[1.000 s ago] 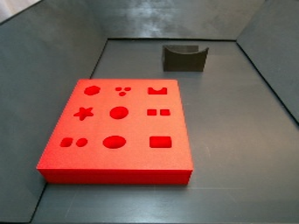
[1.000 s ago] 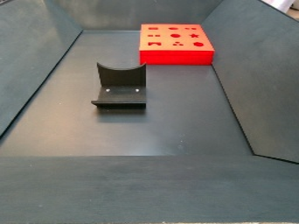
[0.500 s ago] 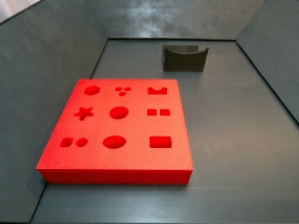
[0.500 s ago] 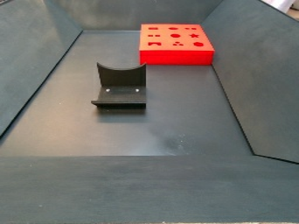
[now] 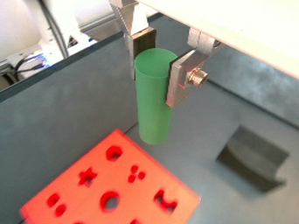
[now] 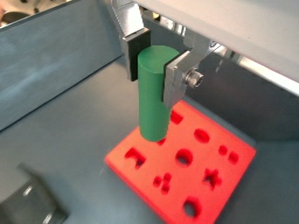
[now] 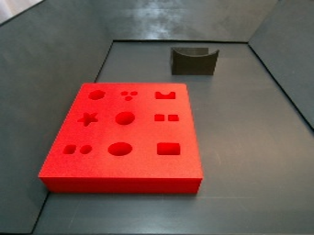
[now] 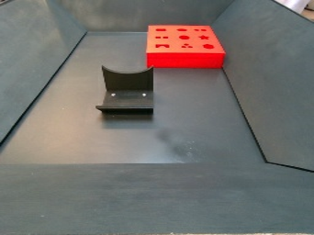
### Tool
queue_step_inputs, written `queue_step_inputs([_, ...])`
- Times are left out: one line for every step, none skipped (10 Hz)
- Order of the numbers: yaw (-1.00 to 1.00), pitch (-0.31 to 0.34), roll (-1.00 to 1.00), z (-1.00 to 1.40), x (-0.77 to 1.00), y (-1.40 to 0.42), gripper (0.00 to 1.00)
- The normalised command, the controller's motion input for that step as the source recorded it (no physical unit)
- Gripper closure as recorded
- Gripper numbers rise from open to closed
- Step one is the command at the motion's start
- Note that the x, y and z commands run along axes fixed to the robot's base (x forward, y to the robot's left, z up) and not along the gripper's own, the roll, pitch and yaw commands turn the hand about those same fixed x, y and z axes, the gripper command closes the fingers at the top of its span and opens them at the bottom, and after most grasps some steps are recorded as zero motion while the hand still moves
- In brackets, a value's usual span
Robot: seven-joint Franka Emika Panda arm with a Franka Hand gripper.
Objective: Pick up the round object. Move up. Move to above the board. Insert the round object.
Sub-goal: Move to above the board, then insert the round object.
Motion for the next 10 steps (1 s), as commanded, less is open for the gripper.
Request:
queue_step_inputs([0.01, 0.143, 0.04, 0.03, 0.39, -0.83, 1.0])
queue_step_inputs([0.01, 0.15, 0.08, 0.02, 0.27, -0.46, 1.0])
queue_step_inputs([0.01, 0.145, 0.09, 0.03, 0.19, -0.24, 1.0])
queue_step_inputs([0.0, 0.0, 0.0, -0.02, 0.0, 0.0, 1.0])
queue_step_inputs([0.0, -0.036, 0.0, -0.21, 0.0, -0.01, 1.0])
queue_step_inputs([0.0, -0.074, 0.01, -0.31, 0.0, -0.05, 1.0])
queue_step_inputs([0.0, -0.161, 0.0, -0.41, -0.05, -0.05, 1.0])
queue_step_inputs([0.0, -0.196, 0.03, -0.51, -0.01, -0.12, 1.0])
queue_step_inputs([0.0, -0.166, 0.04, -0.52, 0.0, -0.17, 1.0])
queue_step_inputs([0.0, -0.119, 0.06, -0.57, 0.09, -0.18, 1.0])
